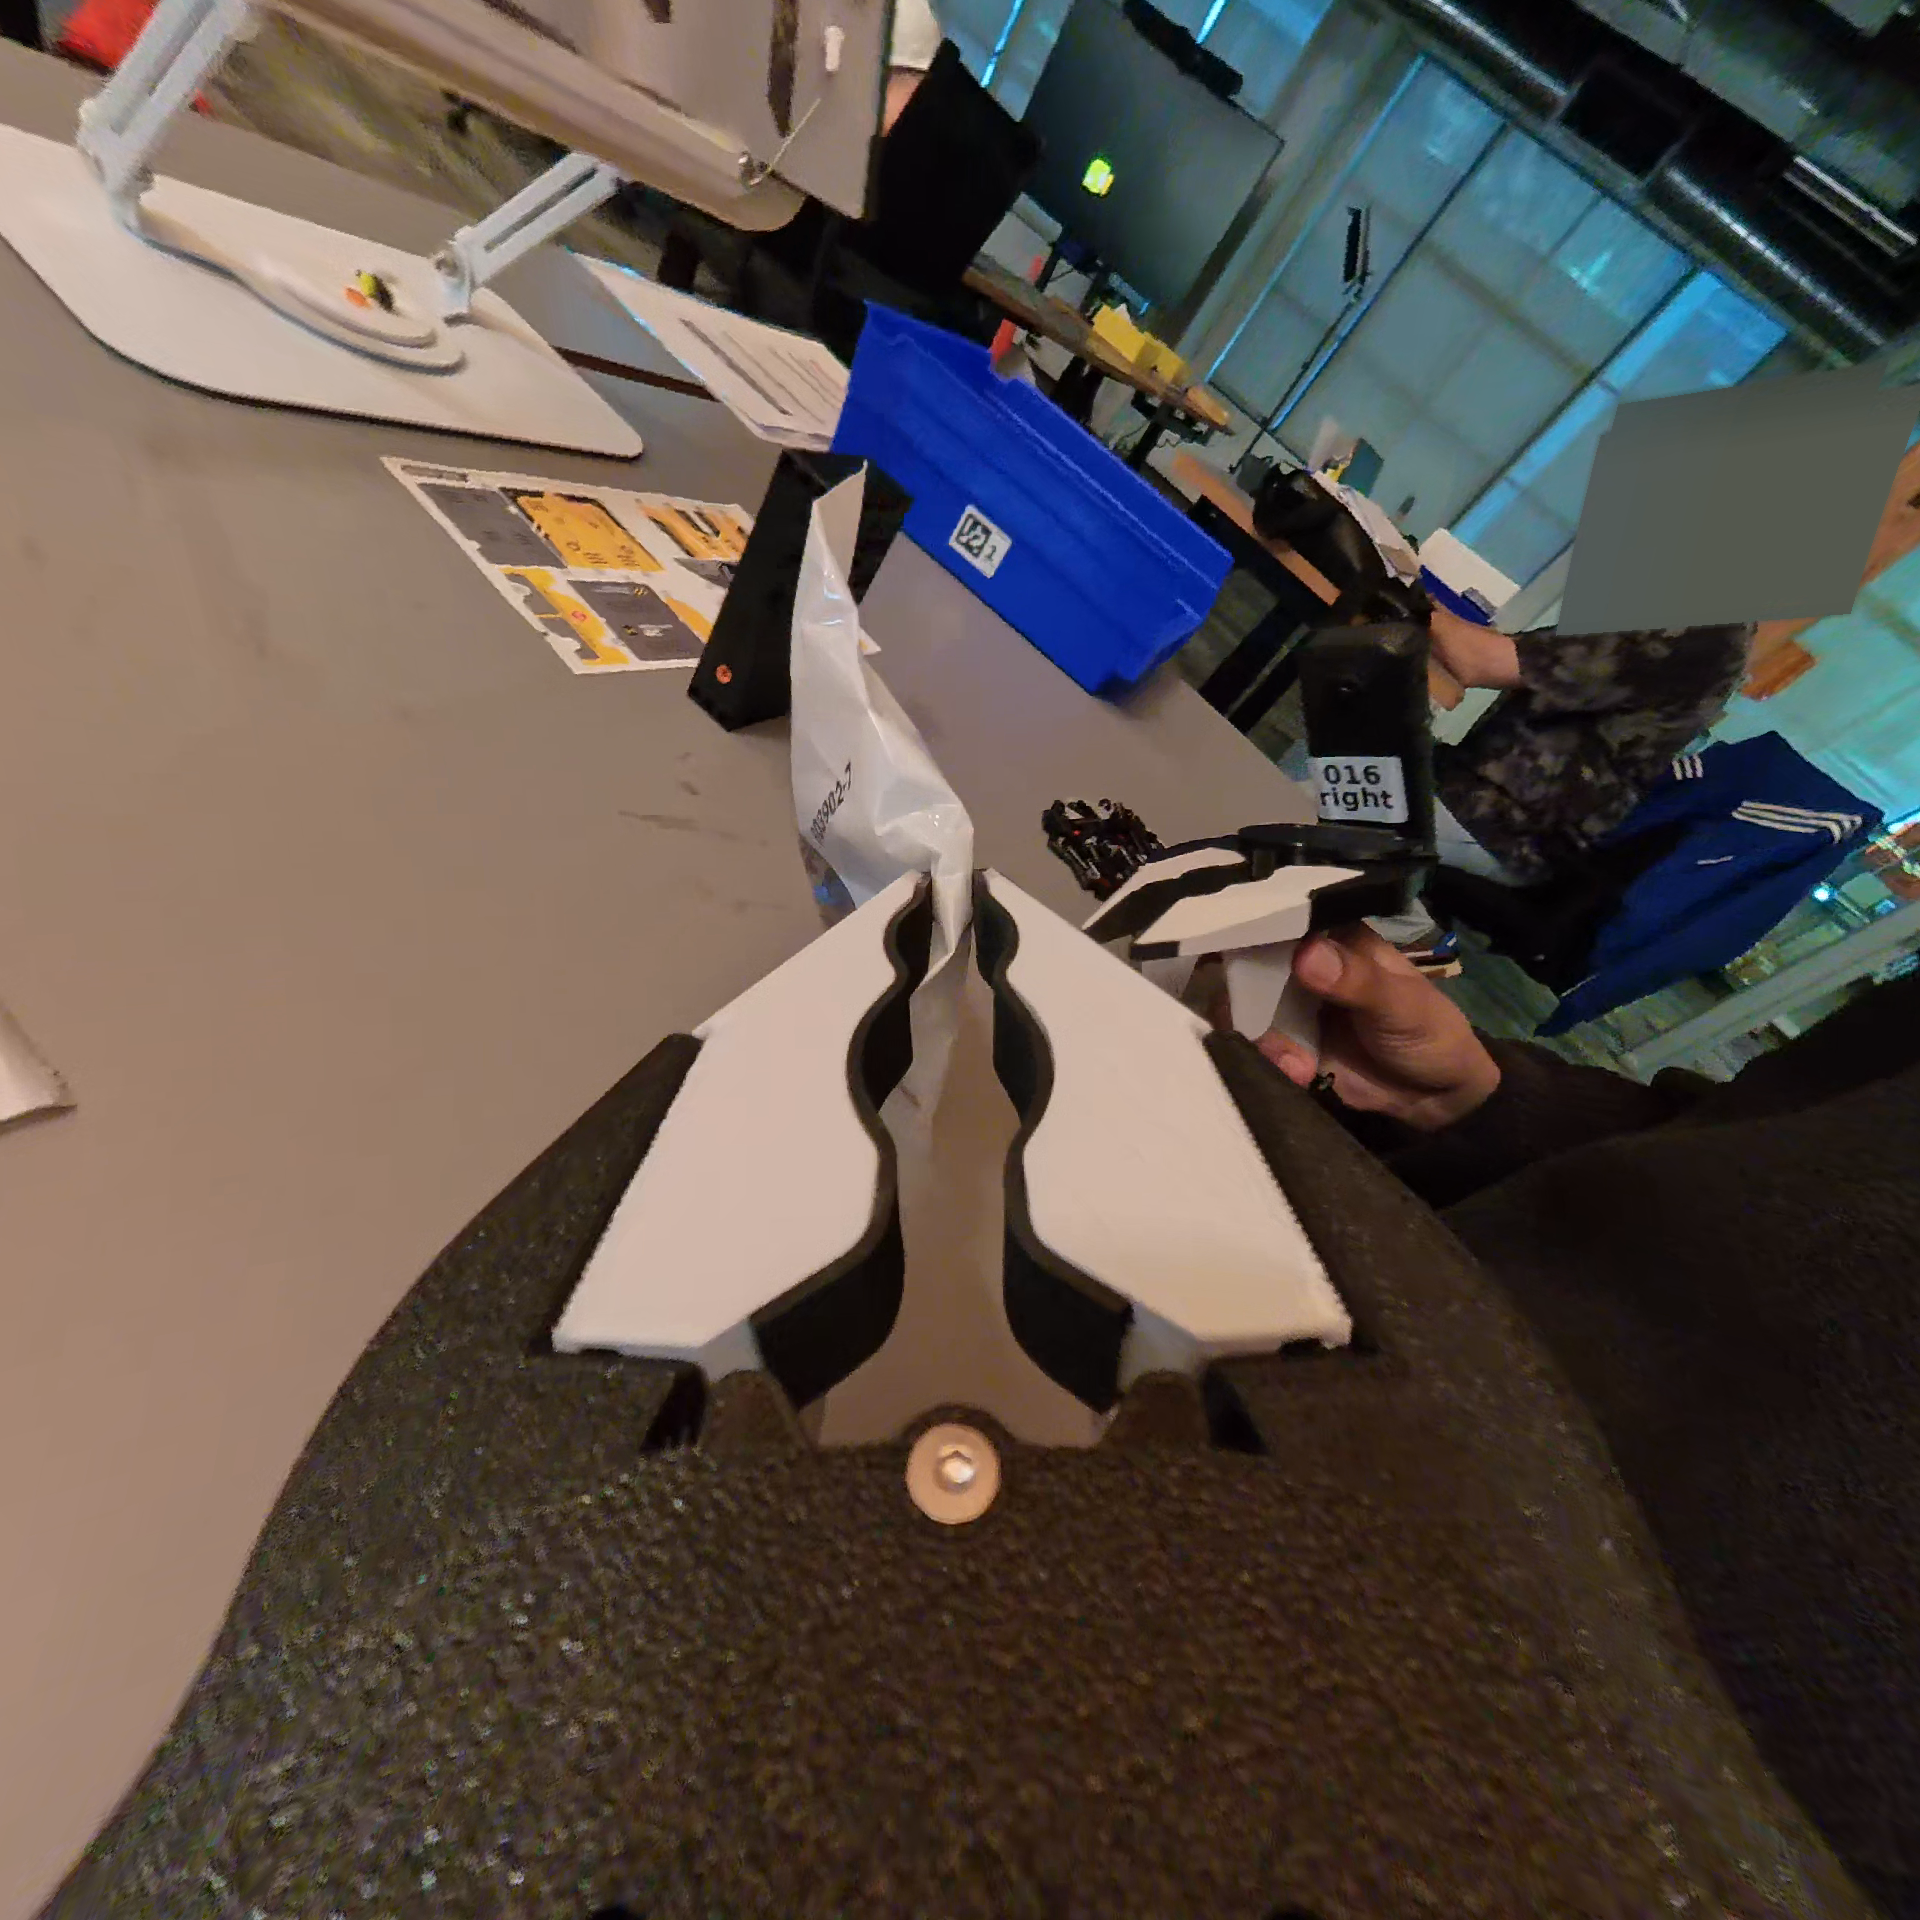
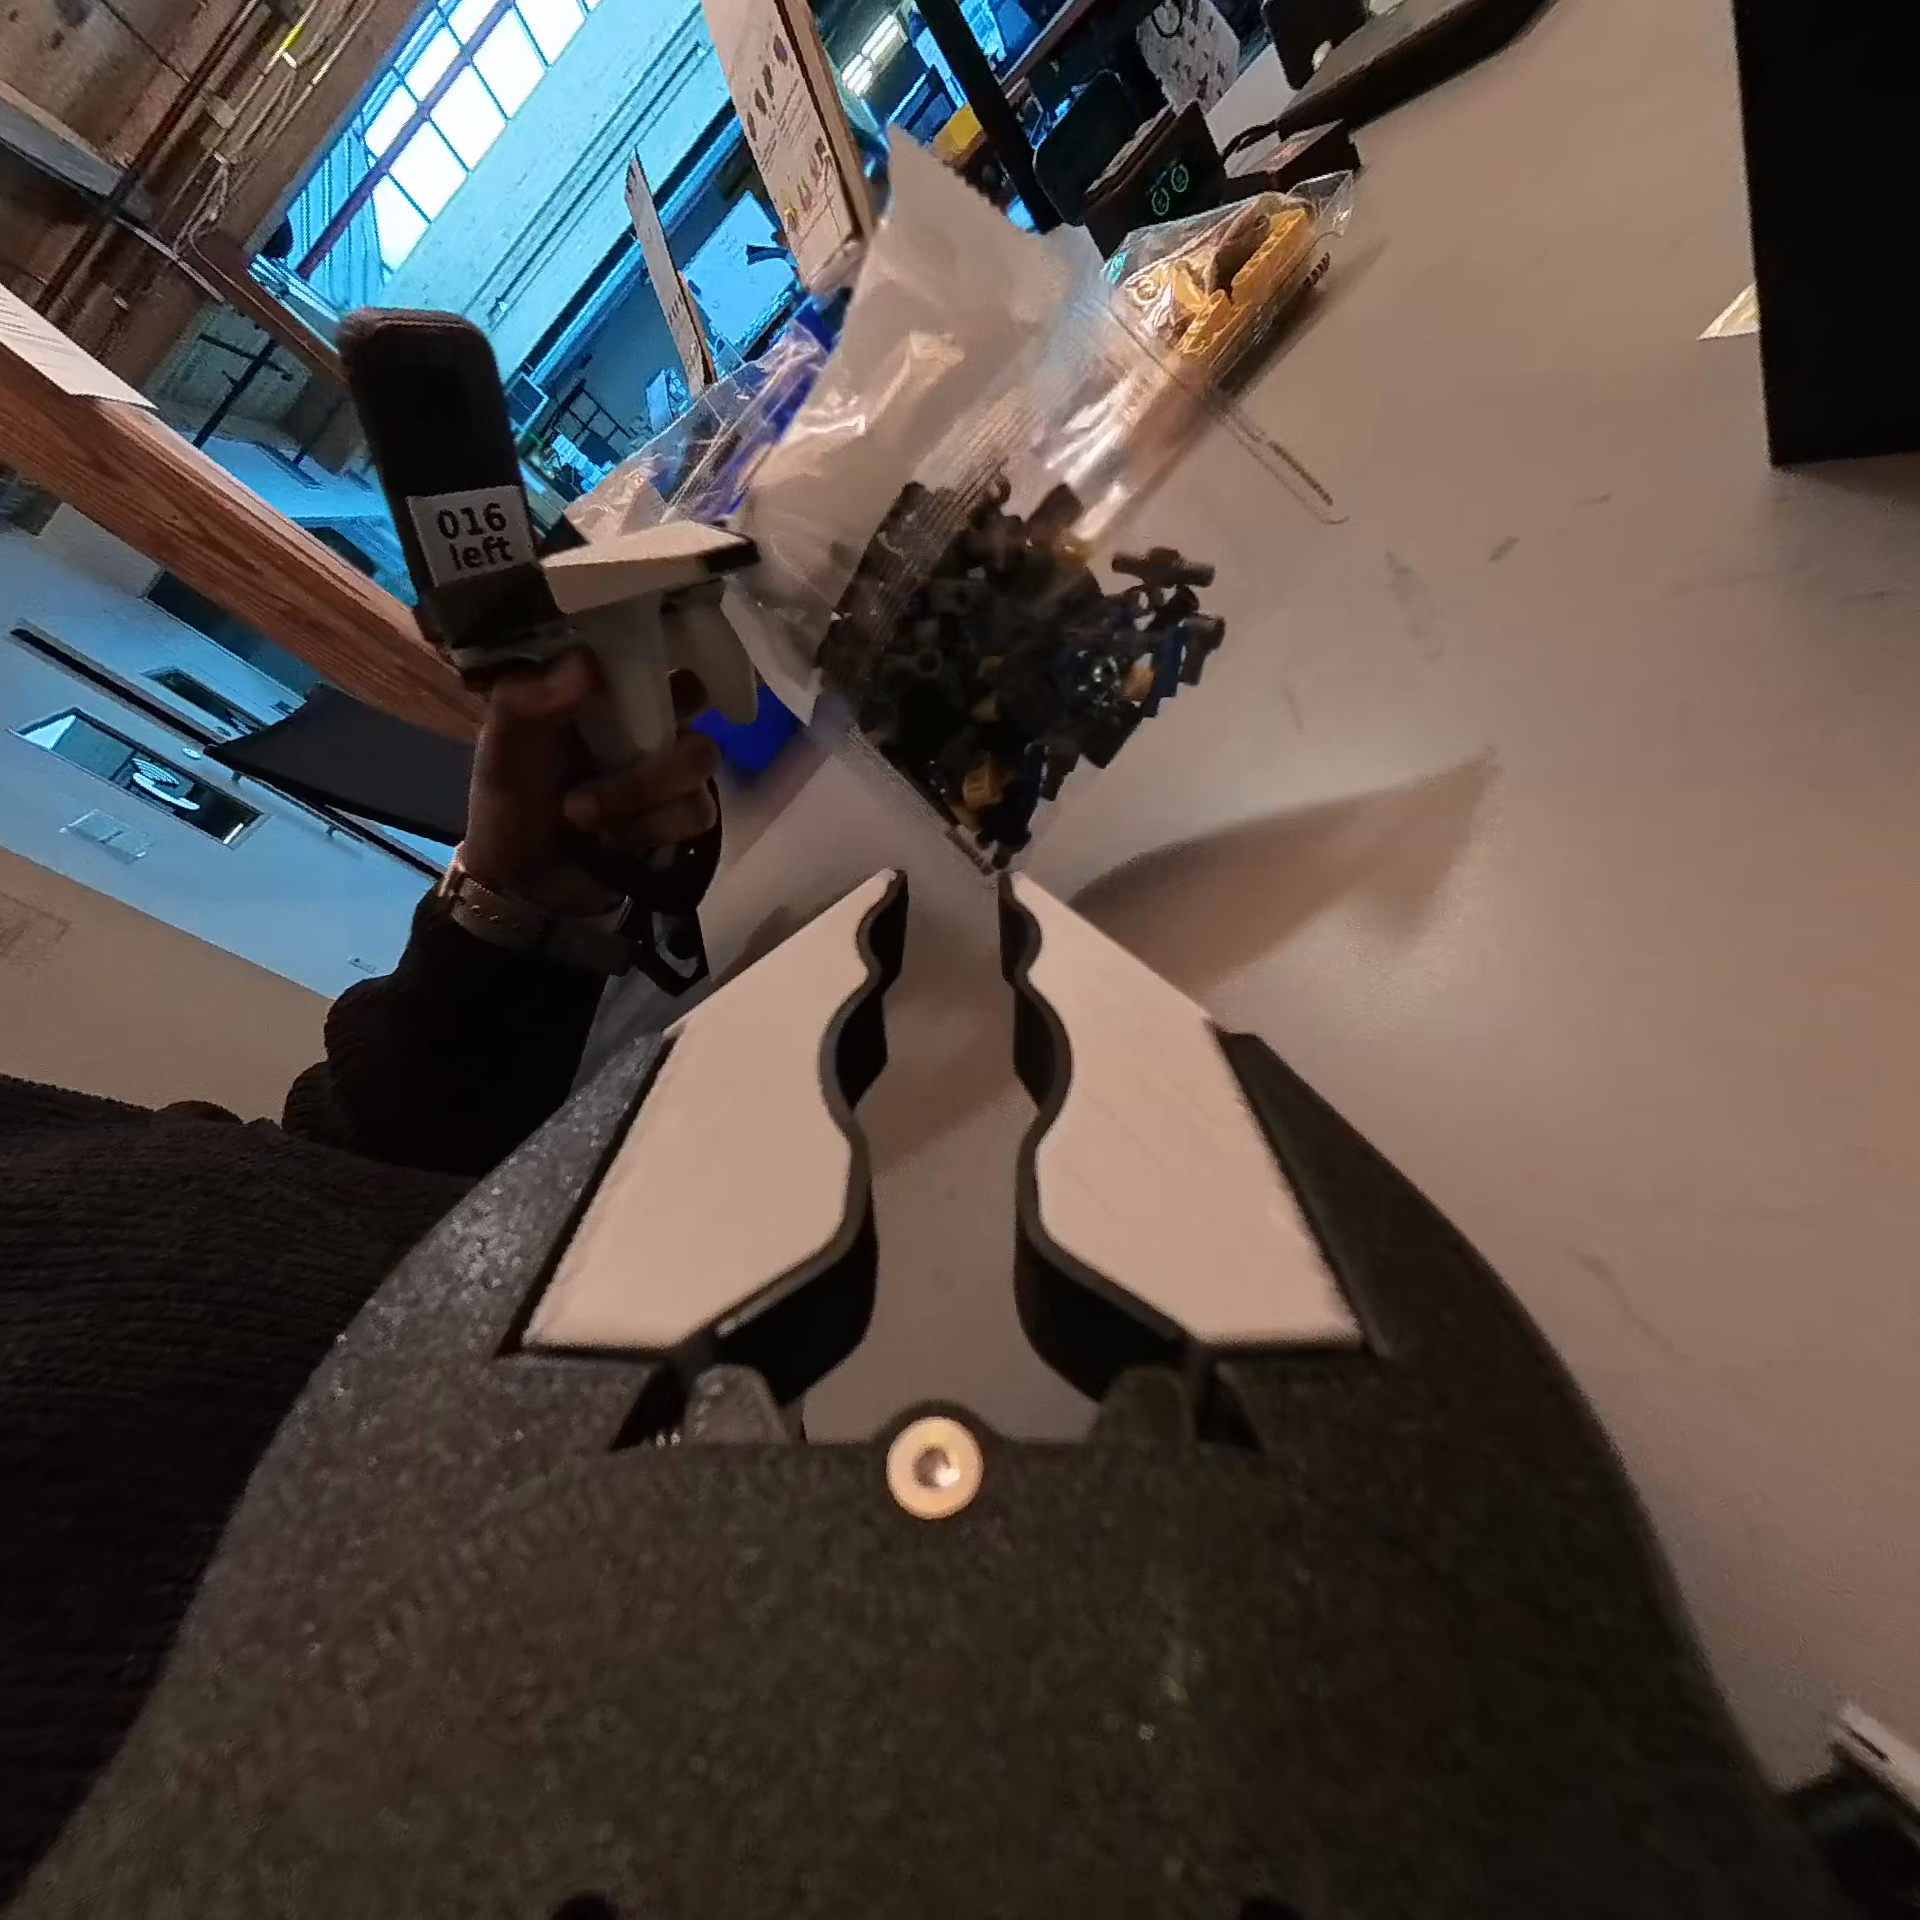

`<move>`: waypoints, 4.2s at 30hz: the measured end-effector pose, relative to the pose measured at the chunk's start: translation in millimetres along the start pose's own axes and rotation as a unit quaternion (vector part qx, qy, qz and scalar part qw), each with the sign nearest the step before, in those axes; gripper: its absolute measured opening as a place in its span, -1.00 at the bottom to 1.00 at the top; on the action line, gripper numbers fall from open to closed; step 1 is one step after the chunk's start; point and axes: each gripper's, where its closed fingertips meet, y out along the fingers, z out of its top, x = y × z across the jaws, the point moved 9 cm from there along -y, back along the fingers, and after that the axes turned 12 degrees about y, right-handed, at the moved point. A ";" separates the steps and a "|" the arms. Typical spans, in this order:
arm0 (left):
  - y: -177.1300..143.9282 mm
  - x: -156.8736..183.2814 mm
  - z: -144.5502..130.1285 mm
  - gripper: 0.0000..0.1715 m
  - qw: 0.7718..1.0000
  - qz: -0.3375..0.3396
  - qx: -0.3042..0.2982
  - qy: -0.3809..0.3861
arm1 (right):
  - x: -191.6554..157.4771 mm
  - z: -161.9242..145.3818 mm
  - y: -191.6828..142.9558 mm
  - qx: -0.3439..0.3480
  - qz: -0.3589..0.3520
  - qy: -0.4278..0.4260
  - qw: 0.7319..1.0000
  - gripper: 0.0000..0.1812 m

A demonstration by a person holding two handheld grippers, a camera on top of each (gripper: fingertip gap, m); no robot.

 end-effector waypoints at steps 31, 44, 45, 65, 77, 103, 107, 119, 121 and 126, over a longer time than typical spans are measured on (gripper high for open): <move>-9.2 -23.5 -4.8 -0.93 0.992 0.096 -0.084 0.017 | 0.6 0.2 0.1 0.004 0.007 0.002 1.000 -0.87; -15.4 -27.8 -5.6 -0.93 0.991 0.111 -0.075 0.001 | 0.4 0.0 0.5 0.003 0.006 0.000 1.000 -0.87; -15.9 -27.8 -5.2 -0.93 0.991 0.111 -0.073 0.000 | 0.4 -0.1 0.6 0.003 0.006 -0.001 1.000 -0.87; -156.4 -9.3 77.1 -0.93 0.961 0.249 0.106 0.061 | -18.9 -5.5 29.3 -0.017 0.054 -0.036 0.998 -0.90; -291.9 -53.0 85.0 -0.93 0.844 0.495 0.171 0.116 | -32.4 -10.4 80.3 -0.065 0.048 -0.050 0.995 -0.90; -264.4 -73.7 61.0 -0.93 0.867 0.480 0.070 0.112 | -41.3 19.5 208.3 -0.129 0.065 -0.159 0.977 -0.93; -262.5 -66.1 49.8 -0.93 0.870 0.484 0.048 0.085 | -43.5 16.3 210.3 -0.139 0.064 -0.171 0.973 -0.93; -325.2 -73.7 22.7 -0.73 0.759 0.651 -0.020 0.005 | -55.4 8.8 198.9 -0.136 0.093 -0.167 0.972 -0.92; -327.0 -63.0 31.9 -0.73 0.741 0.670 -0.021 0.037 | -56.6 9.0 197.2 -0.132 0.094 -0.173 0.971 -0.92; -314.1 -56.0 48.7 -0.73 0.748 0.661 -0.024 0.058 | -57.8 11.3 193.8 -0.128 0.118 -0.151 0.973 -0.92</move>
